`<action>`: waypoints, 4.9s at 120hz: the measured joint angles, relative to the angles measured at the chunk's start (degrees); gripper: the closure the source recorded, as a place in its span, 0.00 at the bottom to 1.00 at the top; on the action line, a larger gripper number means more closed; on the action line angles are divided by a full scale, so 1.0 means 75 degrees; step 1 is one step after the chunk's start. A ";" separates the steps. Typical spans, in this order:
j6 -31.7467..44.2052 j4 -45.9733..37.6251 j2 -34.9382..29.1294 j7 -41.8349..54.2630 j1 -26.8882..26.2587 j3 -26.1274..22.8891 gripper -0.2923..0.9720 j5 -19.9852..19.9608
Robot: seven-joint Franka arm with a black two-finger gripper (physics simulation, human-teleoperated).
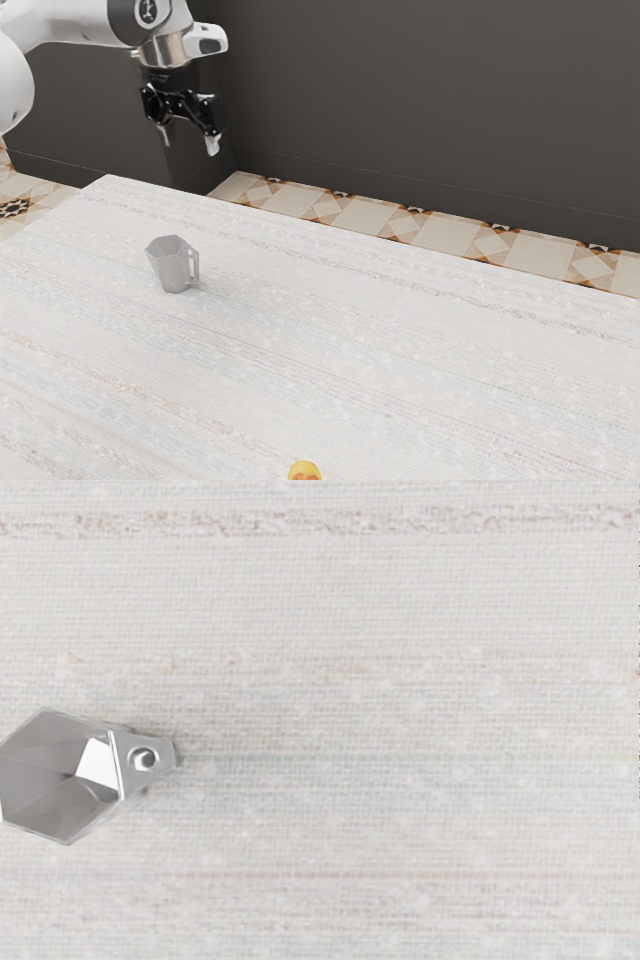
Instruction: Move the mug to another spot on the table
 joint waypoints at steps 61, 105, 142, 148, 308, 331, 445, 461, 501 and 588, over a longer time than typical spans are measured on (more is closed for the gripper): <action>0.1592 -0.0072 0.1387 0.3420 0.0101 0.0361 0.24 0.0704; 0.3478 -0.2017 0.1449 0.7358 -0.0060 0.0502 0.24 0.0871; 0.4055 -0.3094 0.1213 0.9199 -0.0185 0.0502 0.24 0.0875; 0.4163 -0.3210 0.1263 0.9415 -0.0171 0.0502 0.24 0.0880; 0.4604 -0.2550 0.2499 1.1469 0.0287 0.0479 0.25 0.0747; 0.4608 -0.2551 0.2509 1.1465 0.0335 0.0479 0.29 0.0621; 0.4715 -0.2613 0.2141 1.1291 0.0217 0.0480 0.80 0.0589; 0.4732 -0.2883 0.1833 1.1152 -0.0081 0.0485 0.79 0.0675; 0.5022 -0.4484 0.0952 0.9850 -0.1450 0.0461 0.79 0.2107; 0.5969 -0.6336 0.0255 0.7611 -0.2278 -0.0173 0.81 0.2486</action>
